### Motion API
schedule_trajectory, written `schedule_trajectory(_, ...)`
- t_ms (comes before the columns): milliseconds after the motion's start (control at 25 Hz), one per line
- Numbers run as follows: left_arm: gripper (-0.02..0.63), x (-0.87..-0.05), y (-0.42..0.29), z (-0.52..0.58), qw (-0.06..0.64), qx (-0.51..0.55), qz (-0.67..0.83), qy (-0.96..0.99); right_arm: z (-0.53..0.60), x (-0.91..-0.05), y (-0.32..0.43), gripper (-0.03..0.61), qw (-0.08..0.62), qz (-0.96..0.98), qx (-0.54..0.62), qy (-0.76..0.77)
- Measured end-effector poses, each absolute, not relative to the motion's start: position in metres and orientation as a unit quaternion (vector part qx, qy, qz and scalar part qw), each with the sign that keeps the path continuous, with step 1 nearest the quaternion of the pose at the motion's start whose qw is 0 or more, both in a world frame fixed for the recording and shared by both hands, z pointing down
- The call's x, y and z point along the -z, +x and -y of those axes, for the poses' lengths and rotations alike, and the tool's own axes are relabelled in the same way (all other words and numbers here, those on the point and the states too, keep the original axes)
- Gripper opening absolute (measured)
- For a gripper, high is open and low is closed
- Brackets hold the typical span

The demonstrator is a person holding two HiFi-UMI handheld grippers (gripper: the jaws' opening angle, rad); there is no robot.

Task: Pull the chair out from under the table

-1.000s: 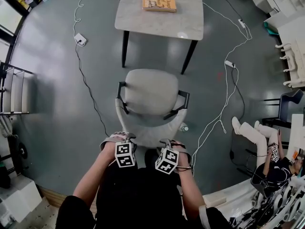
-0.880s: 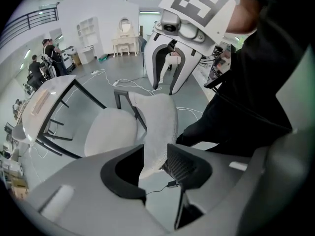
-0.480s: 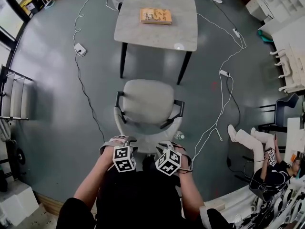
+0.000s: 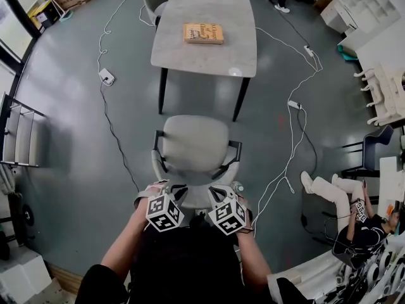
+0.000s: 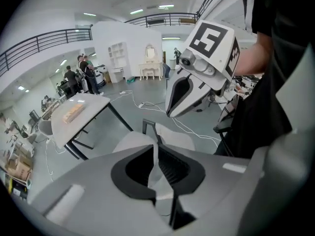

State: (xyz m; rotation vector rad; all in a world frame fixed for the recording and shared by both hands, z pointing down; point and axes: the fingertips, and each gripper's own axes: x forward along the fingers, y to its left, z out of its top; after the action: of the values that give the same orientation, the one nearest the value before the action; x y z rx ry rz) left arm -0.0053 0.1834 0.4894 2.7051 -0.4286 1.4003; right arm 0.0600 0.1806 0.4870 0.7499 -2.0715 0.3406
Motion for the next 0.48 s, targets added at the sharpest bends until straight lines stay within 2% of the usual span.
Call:
schedule_trajectory(160, 0.011, -0.467, 0.001, -0.174, 0.043, -0.415, 0.166, 0.893, -0.170, -0.468, 0.062, 0.017, 0.408, 0.839, -0.145, 0.328)
schedule_trajectory(480, 0.009, -0.410, 0.002, -0.154, 0.070, -0.312, 0.230, 0.919, -0.142, -0.412, 0.067, 0.015, 0.308, 0.846, -0.142, 0.412)
